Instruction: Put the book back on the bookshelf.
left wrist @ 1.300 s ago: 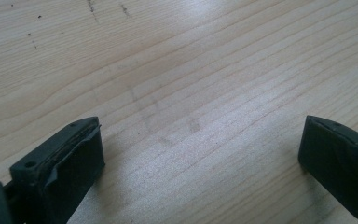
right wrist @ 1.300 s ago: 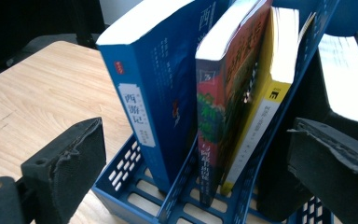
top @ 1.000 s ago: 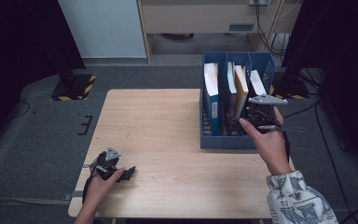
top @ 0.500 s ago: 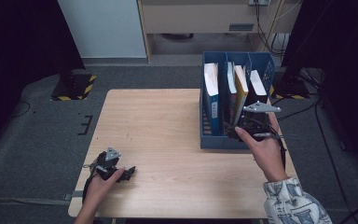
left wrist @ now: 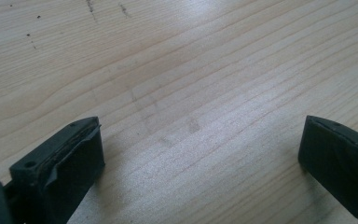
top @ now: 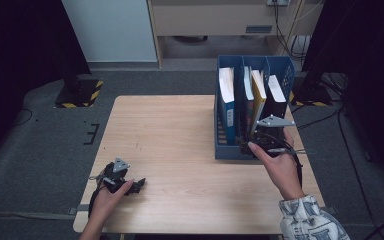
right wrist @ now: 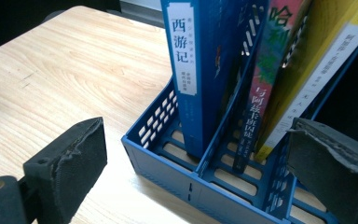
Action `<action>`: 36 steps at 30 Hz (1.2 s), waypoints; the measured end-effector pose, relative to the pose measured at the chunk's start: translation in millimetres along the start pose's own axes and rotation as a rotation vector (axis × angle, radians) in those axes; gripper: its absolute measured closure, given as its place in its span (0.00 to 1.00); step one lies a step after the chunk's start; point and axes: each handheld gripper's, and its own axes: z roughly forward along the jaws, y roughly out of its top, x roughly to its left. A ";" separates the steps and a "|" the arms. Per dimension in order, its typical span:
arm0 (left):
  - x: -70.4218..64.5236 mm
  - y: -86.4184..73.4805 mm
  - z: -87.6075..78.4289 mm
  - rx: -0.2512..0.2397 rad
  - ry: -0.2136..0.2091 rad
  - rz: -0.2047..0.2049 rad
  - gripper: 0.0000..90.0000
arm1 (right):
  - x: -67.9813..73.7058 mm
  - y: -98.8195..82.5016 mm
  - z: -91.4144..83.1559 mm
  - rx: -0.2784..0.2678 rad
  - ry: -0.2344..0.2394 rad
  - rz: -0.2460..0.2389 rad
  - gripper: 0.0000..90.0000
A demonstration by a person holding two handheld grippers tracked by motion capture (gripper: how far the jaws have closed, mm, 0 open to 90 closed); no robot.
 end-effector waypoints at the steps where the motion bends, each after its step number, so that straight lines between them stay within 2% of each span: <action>1: 0.0 0.1 -0.1 0.002 0.000 0.000 0.00 | 0.4 -0.7 0.5 0.000 0.002 -0.001 0.06; 22: -0.2 0.0 -0.1 0.000 -0.001 0.002 0.00 | 22.8 -20.7 12.5 0.043 0.042 -0.026 0.06; 36: -0.4 -0.1 -0.2 0.001 -0.002 0.005 0.00 | 40.9 -47.5 24.3 0.095 0.080 -0.043 0.06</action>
